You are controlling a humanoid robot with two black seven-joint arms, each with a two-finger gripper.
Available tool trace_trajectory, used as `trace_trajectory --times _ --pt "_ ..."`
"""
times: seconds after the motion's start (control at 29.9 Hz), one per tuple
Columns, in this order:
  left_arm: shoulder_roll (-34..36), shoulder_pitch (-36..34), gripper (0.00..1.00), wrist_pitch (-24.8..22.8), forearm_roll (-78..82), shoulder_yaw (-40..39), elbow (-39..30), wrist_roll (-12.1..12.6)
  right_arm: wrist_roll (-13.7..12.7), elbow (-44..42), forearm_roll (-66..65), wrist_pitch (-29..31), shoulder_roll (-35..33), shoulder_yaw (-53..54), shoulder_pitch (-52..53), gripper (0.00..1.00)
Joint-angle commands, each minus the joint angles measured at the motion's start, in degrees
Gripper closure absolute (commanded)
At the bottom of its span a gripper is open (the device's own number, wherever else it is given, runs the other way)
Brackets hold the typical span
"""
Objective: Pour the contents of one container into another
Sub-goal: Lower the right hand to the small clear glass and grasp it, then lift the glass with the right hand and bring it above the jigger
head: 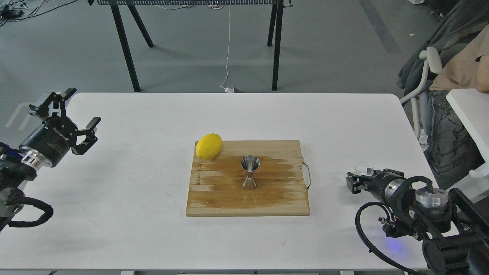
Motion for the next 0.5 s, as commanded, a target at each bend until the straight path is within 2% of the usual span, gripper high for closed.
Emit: trace_trajectory --times 0.0,0.2,0.47 --pt "0.0 0.1 0.01 0.0 0.0 0.1 1.0 0.0 0.0 0.0 0.0 0.0 0.1 -0.1 0.0 0.48" --pt "-0.1 0.0 0.01 0.0 0.0 1.1 1.4 0.0 0.0 0.0 -0.1 0.0 0.0 -0.2 0.0 0.59" --pt "-0.5 -0.1 0.01 0.0 0.0 1.1 1.6 0.0 0.0 0.5 -0.1 0.0 0.0 -0.1 -0.1 0.62"
